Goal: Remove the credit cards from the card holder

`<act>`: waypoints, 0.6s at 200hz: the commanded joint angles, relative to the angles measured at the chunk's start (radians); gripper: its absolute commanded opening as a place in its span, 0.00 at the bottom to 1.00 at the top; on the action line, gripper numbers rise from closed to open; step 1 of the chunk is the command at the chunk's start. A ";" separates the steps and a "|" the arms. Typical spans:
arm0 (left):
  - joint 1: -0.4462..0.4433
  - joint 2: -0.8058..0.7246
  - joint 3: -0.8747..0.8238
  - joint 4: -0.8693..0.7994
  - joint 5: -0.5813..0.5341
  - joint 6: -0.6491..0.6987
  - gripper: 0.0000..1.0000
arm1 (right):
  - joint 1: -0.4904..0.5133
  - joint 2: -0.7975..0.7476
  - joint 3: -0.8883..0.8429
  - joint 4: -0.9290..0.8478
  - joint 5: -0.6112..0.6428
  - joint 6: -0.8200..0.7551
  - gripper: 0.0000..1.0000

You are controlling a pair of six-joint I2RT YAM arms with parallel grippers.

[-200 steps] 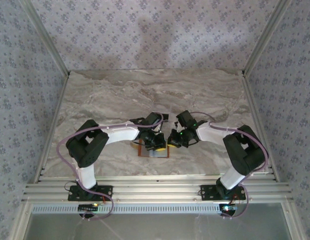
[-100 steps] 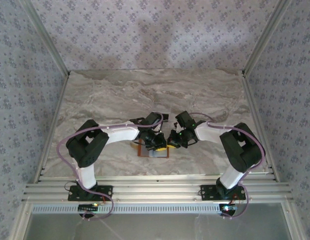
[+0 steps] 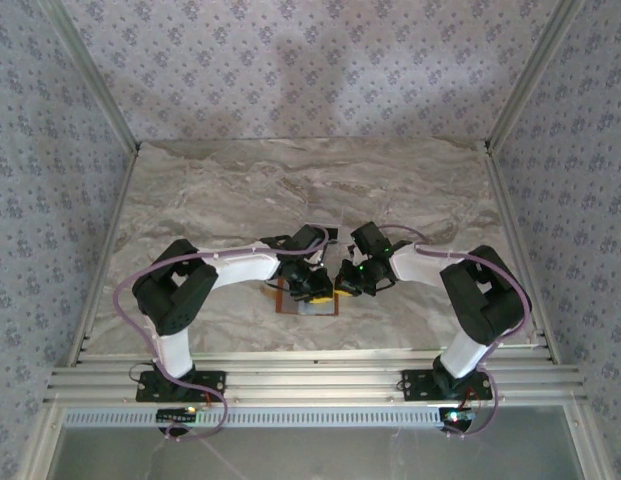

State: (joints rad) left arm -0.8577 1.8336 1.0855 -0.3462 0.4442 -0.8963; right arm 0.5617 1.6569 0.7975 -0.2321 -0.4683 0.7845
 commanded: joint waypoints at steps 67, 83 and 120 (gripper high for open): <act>-0.023 -0.015 0.128 -0.353 -0.244 0.137 0.31 | -0.012 -0.001 0.012 -0.119 0.063 -0.040 0.01; -0.035 0.000 0.152 -0.387 -0.266 0.146 0.33 | -0.013 -0.003 0.016 -0.125 0.065 -0.042 0.01; -0.074 0.034 0.231 -0.505 -0.392 0.179 0.35 | -0.014 -0.008 0.021 -0.132 0.068 -0.043 0.01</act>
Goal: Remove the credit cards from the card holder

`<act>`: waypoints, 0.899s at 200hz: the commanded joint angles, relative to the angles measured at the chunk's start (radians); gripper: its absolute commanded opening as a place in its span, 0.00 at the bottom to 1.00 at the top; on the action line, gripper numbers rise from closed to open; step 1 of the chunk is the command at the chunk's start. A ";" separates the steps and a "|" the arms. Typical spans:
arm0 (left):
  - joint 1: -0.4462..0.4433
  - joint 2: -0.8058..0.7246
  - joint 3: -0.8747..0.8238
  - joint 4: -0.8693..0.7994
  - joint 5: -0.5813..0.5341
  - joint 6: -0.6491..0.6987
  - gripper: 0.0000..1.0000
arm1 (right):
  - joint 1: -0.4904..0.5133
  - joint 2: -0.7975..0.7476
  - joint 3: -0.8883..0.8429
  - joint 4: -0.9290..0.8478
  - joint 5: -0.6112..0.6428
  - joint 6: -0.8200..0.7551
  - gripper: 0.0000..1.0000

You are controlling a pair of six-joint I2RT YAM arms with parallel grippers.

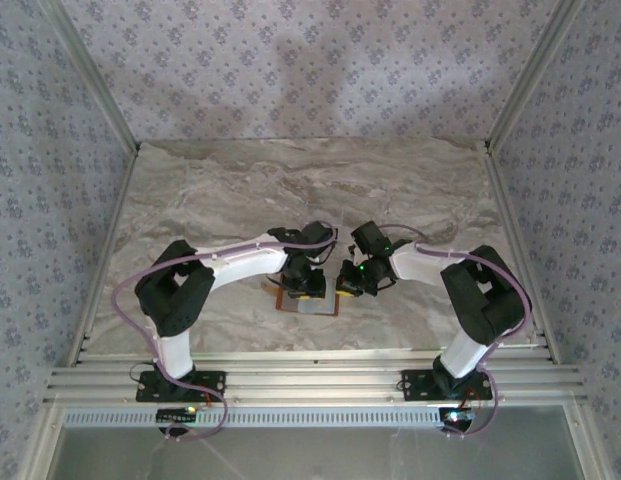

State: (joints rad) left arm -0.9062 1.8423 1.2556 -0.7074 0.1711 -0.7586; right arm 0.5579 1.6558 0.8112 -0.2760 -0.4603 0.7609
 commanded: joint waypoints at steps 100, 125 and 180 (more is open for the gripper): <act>-0.062 0.076 0.149 -0.314 -0.333 0.080 0.42 | -0.009 -0.033 0.006 -0.112 0.072 -0.024 0.01; -0.053 0.054 0.138 -0.328 -0.361 0.085 0.43 | -0.008 -0.034 0.012 -0.121 0.079 -0.028 0.01; 0.021 -0.019 0.028 -0.271 -0.317 0.099 0.42 | -0.008 -0.037 0.040 -0.157 0.101 -0.047 0.01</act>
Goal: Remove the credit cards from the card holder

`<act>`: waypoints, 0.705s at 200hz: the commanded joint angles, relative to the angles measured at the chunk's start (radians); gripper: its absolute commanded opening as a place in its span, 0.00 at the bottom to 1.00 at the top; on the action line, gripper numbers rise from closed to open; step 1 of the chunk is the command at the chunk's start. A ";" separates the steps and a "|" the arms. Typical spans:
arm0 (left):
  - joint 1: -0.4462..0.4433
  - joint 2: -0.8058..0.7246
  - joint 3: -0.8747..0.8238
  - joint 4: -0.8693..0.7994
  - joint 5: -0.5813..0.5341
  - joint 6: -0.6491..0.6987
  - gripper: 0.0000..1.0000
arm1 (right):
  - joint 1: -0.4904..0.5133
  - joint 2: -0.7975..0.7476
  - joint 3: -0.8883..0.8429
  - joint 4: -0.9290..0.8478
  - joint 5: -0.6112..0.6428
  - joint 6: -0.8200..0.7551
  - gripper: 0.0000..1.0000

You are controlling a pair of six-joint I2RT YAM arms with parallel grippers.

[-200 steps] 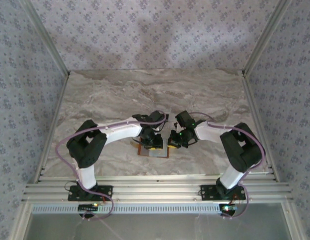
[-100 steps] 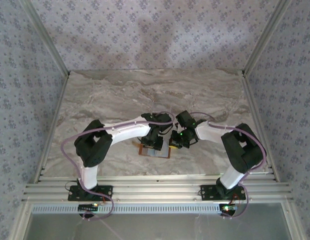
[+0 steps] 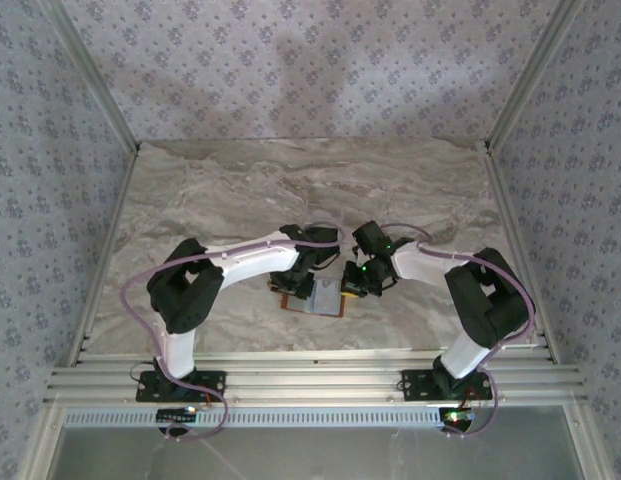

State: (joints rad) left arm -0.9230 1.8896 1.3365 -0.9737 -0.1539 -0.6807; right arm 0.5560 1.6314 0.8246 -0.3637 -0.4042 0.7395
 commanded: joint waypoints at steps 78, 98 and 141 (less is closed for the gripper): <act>0.183 -0.294 -0.234 0.331 0.376 -0.025 0.34 | 0.016 -0.040 0.143 -0.206 0.131 -0.072 0.15; 0.187 -0.291 -0.234 0.403 0.461 -0.052 0.33 | 0.032 -0.061 0.175 -0.271 0.177 -0.074 0.24; 0.187 -0.182 -0.237 0.570 0.638 -0.135 0.28 | 0.067 -0.074 0.151 -0.242 0.151 -0.025 0.28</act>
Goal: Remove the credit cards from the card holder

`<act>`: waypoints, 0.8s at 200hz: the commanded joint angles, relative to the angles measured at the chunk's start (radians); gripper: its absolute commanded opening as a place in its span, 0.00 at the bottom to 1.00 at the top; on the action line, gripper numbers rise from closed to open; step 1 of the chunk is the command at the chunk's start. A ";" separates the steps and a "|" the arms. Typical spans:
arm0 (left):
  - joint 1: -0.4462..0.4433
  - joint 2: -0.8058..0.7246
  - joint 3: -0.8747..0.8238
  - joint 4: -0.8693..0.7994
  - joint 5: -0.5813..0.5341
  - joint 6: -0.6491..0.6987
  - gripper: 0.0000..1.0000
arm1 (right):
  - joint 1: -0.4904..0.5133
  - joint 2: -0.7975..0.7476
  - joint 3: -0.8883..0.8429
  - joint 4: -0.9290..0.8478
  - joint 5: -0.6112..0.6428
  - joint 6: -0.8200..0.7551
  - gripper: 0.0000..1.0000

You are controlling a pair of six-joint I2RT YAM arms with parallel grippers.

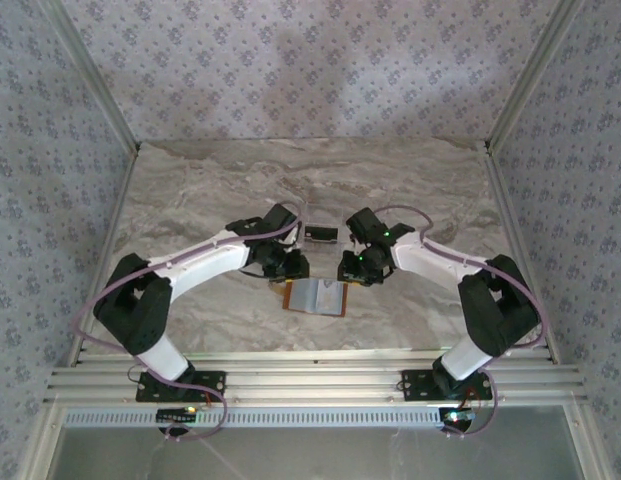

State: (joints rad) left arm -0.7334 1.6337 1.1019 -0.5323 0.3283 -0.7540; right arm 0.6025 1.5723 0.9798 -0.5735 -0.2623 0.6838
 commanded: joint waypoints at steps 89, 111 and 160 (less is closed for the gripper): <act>-0.019 0.193 0.001 0.177 0.200 -0.075 0.26 | 0.046 0.044 -0.078 0.095 -0.031 0.087 0.27; -0.019 0.204 0.003 0.167 0.195 -0.070 0.26 | 0.045 0.066 -0.087 0.120 -0.042 0.090 0.25; -0.020 0.216 0.012 0.131 0.173 -0.050 0.26 | 0.045 0.101 -0.084 0.133 -0.048 0.084 0.19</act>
State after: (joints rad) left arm -0.7483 1.8366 1.1000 -0.3645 0.5083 -0.8227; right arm 0.6403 1.6497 0.8989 -0.4385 -0.3069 0.7635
